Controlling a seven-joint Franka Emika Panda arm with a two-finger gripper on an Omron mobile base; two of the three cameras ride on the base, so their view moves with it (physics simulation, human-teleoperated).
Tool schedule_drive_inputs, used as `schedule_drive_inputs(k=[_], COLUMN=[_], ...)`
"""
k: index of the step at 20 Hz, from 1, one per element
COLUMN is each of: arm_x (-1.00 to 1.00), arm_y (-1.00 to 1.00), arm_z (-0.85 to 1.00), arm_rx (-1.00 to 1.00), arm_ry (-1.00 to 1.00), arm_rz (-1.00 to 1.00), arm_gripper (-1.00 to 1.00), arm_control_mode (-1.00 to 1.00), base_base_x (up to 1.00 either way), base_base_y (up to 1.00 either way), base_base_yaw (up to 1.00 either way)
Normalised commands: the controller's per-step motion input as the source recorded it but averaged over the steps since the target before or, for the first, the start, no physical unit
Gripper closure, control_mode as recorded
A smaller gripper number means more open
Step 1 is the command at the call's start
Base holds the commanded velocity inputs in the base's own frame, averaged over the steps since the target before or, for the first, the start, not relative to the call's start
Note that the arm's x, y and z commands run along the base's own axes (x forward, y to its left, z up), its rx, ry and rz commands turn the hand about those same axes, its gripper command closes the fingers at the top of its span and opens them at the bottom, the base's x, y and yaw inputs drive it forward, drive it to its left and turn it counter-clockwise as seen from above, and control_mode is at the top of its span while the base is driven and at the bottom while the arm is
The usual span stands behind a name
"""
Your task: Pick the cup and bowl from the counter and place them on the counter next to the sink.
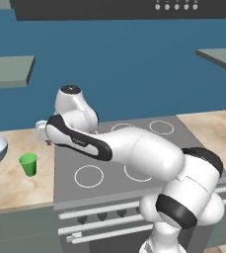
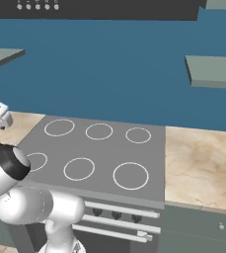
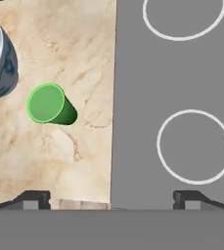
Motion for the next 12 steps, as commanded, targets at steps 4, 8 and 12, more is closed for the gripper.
schedule_drive_inputs(k=[4,8,12], arm_x=[0.44,0.31,0.16], arm_y=[0.35,0.4,0.18], arm_z=[-0.16,0.0,0.0], arm_rx=[0.0,-0.02,0.0], arm_ry=[-0.03,0.04,0.02], arm_rz=[-0.04,-0.04,-0.03], arm_gripper=[-1.0,-1.0,-1.0], arm_control_mode=[-1.0,-1.0,-1.0], base_base_x=[0.0,0.0,0.0], base_base_y=[0.0,0.0,0.0], base_base_yaw=[0.0,0.0,0.0])
